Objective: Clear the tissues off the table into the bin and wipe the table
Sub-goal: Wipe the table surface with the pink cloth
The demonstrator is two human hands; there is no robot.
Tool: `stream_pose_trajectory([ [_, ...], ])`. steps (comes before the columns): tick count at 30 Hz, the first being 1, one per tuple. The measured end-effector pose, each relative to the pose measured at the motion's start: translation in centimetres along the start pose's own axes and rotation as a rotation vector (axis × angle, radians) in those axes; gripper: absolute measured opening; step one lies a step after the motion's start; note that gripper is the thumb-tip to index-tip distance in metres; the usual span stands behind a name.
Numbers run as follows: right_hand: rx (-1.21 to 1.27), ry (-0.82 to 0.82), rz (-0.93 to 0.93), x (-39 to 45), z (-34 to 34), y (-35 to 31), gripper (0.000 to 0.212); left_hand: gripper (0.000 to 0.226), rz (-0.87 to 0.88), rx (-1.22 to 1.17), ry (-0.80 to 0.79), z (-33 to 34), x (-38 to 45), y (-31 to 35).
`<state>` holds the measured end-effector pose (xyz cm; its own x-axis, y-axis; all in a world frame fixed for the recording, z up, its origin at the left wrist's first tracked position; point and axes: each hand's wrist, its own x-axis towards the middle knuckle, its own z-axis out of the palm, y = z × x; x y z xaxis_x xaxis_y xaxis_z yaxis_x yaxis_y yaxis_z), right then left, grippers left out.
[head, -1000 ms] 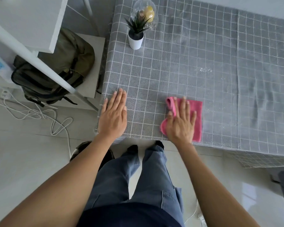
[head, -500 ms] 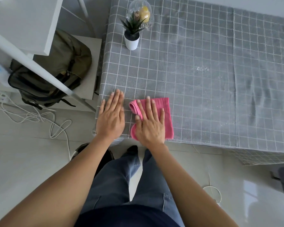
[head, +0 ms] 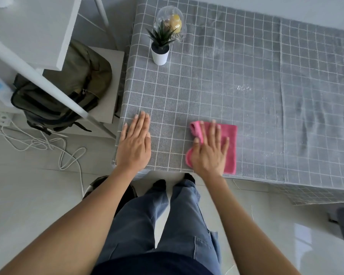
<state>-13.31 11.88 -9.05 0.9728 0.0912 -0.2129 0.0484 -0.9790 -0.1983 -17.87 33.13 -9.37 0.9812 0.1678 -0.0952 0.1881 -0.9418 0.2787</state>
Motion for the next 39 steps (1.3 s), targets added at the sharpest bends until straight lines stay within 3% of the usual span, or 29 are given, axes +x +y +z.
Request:
stream_pose_trajectory([
  [4,0.026,-0.050,-0.236,-1.3,1.6,-5.5,0.054,0.055,0.002,-0.004,-0.004,0.0,0.0,0.0],
  [8,0.041,-0.031,-0.310,-1.2,1.1,-4.0,0.053,0.055,0.007,-0.007,-0.006,-0.1,0.0,0.1],
  [15,0.043,0.000,-0.065,0.9,-1.5,4.8,0.052,0.056,-0.003,0.005,-0.012,-0.1,0.0,0.1],
  [23,0.029,0.009,-0.064,0.8,-1.7,4.9,0.055,0.055,-0.052,0.000,-0.005,0.2,0.2,0.7],
  [31,0.089,-0.009,-0.105,1.0,-1.5,5.8,0.054,0.053,0.022,-0.088,-0.082,1.1,1.6,7.8],
  [39,0.111,-0.020,-0.073,1.6,-3.2,11.6,0.055,0.053,0.112,-0.068,-0.127,3.6,3.0,16.9],
])
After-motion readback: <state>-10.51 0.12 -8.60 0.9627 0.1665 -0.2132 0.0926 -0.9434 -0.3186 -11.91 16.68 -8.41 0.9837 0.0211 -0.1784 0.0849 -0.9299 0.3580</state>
